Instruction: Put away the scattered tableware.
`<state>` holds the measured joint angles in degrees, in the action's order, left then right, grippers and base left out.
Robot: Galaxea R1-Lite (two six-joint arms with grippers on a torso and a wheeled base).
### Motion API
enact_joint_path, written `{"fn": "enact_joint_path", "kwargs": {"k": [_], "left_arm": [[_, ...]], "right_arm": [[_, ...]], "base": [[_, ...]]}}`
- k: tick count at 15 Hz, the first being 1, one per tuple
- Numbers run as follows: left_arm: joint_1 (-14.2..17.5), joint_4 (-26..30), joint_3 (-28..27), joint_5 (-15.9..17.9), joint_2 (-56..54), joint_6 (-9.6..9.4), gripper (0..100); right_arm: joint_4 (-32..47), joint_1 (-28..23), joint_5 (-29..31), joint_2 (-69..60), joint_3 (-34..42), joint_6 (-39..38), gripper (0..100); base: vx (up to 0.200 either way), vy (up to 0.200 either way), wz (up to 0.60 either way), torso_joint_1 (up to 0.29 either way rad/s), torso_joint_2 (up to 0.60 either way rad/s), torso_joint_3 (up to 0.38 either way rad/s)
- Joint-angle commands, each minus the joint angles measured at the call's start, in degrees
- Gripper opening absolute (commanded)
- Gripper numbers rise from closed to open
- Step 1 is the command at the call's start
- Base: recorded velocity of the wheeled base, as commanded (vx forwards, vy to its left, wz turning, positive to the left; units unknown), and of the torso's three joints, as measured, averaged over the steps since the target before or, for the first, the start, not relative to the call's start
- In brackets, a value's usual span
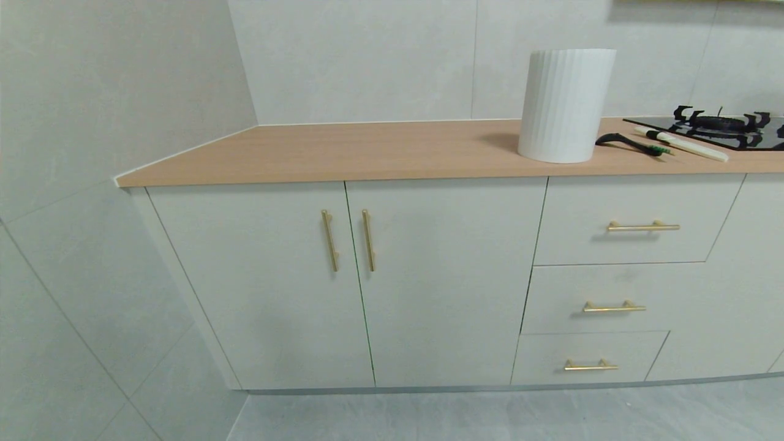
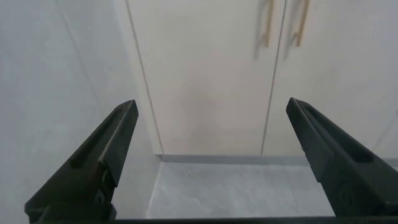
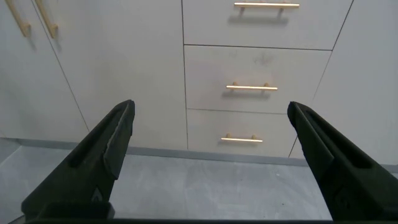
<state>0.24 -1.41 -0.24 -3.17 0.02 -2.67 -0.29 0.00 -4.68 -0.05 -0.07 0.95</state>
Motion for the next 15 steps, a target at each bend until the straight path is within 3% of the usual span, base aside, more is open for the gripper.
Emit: {"fn": "enact_joint_path", "kwargs": {"k": [1, 4, 8, 10, 12, 15], "left_arm": [[0.0, 1.7, 0.2, 1.6, 0.0, -0.41, 100], [-0.2, 1.8, 0.2, 1.8, 0.1, 0.91, 100], [-0.1, 1.7, 0.2, 2.1, 0.0, 0.21, 100], [-0.2, 1.7, 0.2, 2.1, 0.0, 0.91, 100], [-0.1, 1.6, 0.2, 1.9, 0.0, 2.93, 100], [-0.1, 1.6, 0.2, 1.9, 0.0, 2.93, 100]], "right_arm": [[0.2, 0.0, 0.0, 0.1, 0.1, -0.1, 100], [0.2, 0.0, 0.0, 0.1, 0.1, 0.2, 100], [0.2, 0.0, 0.0, 0.0, 0.1, 0.0, 100], [0.2, 0.0, 0.1, 0.1, 0.1, -0.1, 100], [0.2, 0.0, 0.2, 0.1, 0.1, -0.1, 100], [0.2, 0.1, 0.1, 0.3, 0.1, 0.0, 100]], "base": [[0.000, 0.000, 0.00, 0.000, 0.00, 0.000], [0.000, 0.000, 0.00, 0.000, 0.00, 0.000], [0.000, 0.000, 0.00, 0.000, 0.00, 0.000], [0.000, 0.000, 0.00, 0.000, 0.00, 0.000], [0.000, 0.000, 0.00, 0.000, 0.00, 0.000], [0.000, 0.000, 0.00, 0.000, 0.00, 0.000]]}}
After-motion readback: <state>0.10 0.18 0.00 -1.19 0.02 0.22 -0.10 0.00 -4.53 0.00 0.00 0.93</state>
